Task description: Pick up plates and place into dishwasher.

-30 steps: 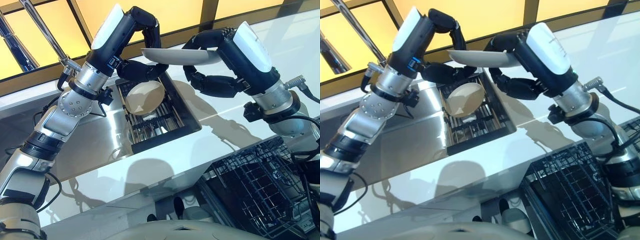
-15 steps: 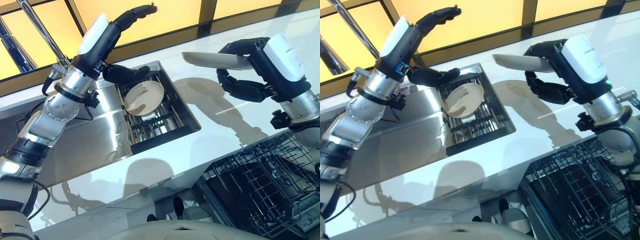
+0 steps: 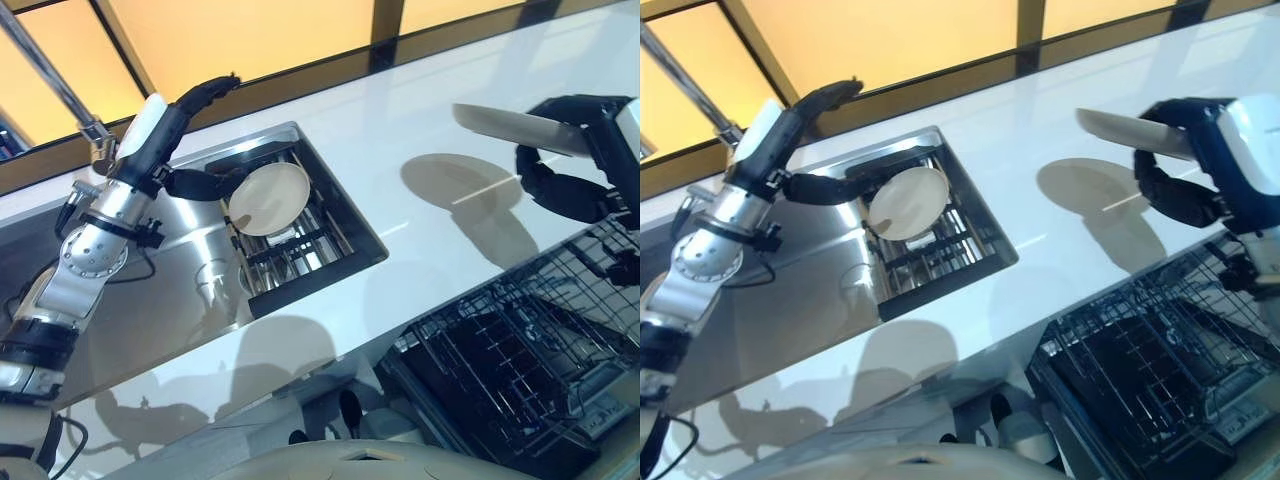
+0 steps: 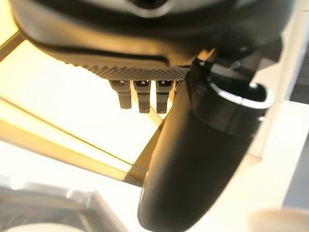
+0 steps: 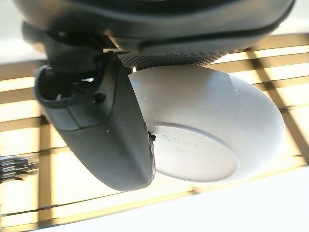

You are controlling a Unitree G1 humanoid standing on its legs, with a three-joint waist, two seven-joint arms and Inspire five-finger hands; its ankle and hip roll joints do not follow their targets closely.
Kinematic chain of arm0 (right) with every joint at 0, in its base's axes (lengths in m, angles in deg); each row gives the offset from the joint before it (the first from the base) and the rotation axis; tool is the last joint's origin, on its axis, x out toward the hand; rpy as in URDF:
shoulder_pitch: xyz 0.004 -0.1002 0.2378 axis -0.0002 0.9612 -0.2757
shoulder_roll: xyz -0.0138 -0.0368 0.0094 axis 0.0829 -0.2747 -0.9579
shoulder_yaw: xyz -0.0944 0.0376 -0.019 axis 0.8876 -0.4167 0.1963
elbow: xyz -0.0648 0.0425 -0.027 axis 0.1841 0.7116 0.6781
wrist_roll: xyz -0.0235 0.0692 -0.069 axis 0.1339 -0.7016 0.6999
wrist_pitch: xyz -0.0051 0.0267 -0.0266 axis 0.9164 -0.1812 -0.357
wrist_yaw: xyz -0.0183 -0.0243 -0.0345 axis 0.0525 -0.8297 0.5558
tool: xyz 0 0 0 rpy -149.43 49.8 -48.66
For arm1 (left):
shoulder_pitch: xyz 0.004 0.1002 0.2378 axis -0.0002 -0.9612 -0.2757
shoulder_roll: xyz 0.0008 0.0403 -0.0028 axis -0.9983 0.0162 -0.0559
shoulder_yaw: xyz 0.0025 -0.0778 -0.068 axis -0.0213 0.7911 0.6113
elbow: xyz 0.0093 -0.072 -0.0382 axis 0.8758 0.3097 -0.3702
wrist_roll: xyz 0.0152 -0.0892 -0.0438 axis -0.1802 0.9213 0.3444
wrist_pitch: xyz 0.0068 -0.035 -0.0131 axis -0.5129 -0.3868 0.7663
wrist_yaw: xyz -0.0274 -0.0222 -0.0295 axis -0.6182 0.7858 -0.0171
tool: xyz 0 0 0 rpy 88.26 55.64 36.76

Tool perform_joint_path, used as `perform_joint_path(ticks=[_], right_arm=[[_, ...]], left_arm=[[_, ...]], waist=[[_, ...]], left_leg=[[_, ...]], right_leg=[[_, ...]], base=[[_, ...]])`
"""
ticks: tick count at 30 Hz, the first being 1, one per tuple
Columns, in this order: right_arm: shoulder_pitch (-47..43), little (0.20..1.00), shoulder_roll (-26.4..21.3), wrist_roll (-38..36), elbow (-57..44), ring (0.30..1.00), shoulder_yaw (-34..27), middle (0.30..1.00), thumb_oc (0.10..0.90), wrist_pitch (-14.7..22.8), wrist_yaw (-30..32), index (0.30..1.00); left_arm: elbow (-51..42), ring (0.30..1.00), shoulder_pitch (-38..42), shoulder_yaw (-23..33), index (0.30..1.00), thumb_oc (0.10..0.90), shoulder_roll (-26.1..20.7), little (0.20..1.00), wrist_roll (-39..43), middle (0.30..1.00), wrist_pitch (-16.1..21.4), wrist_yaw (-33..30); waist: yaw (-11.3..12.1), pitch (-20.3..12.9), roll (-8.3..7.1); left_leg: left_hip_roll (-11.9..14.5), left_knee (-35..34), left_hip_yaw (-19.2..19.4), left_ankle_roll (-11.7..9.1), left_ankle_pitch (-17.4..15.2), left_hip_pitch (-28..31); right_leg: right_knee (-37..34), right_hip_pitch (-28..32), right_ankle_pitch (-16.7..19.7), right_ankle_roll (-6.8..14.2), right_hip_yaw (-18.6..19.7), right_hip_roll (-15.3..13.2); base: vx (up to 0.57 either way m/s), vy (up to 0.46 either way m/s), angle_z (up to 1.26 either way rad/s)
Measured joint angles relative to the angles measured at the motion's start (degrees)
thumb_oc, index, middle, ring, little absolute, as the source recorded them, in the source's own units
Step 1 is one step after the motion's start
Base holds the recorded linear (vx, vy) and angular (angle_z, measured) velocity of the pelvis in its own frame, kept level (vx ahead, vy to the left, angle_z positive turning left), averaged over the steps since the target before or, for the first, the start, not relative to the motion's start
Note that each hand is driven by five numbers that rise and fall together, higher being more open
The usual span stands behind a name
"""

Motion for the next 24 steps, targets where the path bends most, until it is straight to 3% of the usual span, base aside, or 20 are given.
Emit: perform_joint_path(ticks=[4, 9, 20, 24], right_arm=[[8.9, 0.2, 6.5, -2.8, 2.5, 0.3, -6.5, 0.3, 0.1, -2.1, -0.3, 0.3], [11.6, 0.2, 7.6, -3.4, 4.4, 0.3, -7.5, 0.3, 0.1, -2.0, -0.2, 0.3], [16.7, 0.2, 12.1, -3.6, 8.1, 0.3, -7.9, 0.3, 0.1, -3.1, 1.3, 0.3], [16.1, 0.2, 13.9, -7.7, 8.9, 0.3, -7.5, 0.3, 0.1, -3.1, -2.3, 0.3]], left_arm=[[-0.2, 0.9, -3.5, 3.6, 0.9, 0.8, 2.9, 0.9, -0.1, 0.9, -0.4, -2.7], [-0.4, 0.9, -3.4, 3.9, 0.9, 0.8, 3.0, 0.9, -0.1, 0.9, -1.5, -4.6], [-1.5, 0.9, -3.4, 3.9, 0.9, 0.8, 3.0, 0.9, -1.1, 0.9, -3.1, -7.1], [-1.5, 0.9, -3.4, 3.9, 0.9, 0.8, 2.9, 0.9, -1.2, 0.9, -3.2, -6.9]], waist=[[-2.3, 0.2, -0.76], [-5.2, 0.3, -1.2], [-7.2, 0.3, -1.28], [-7.0, 0.3, -1.35]], left_leg=[[0.0, 0.0, 1.6, 0.1, -0.4, 0.4], [0.0, -0.1, 3.9, 0.3, -0.8, 0.7], [-0.1, -0.1, 6.3, 0.2, -1.2, 0.2], [-0.1, -0.1, 6.4, 0.3, -1.3, 0.1]], right_leg=[[0.0, -0.1, -0.1, 0.3, 1.4, 0.1], [0.0, -0.7, 0.2, 0.8, 2.1, 0.0], [0.0, -1.9, 0.6, 1.3, 3.1, 0.1], [0.0, -2.0, 0.6, 1.3, 3.2, 0.1]], base=[[0.01, 0.0, -0.15], [-0.02, -0.005, -0.22], [-0.03, -0.005, -0.13], [-0.02, -0.003, 0.0]])
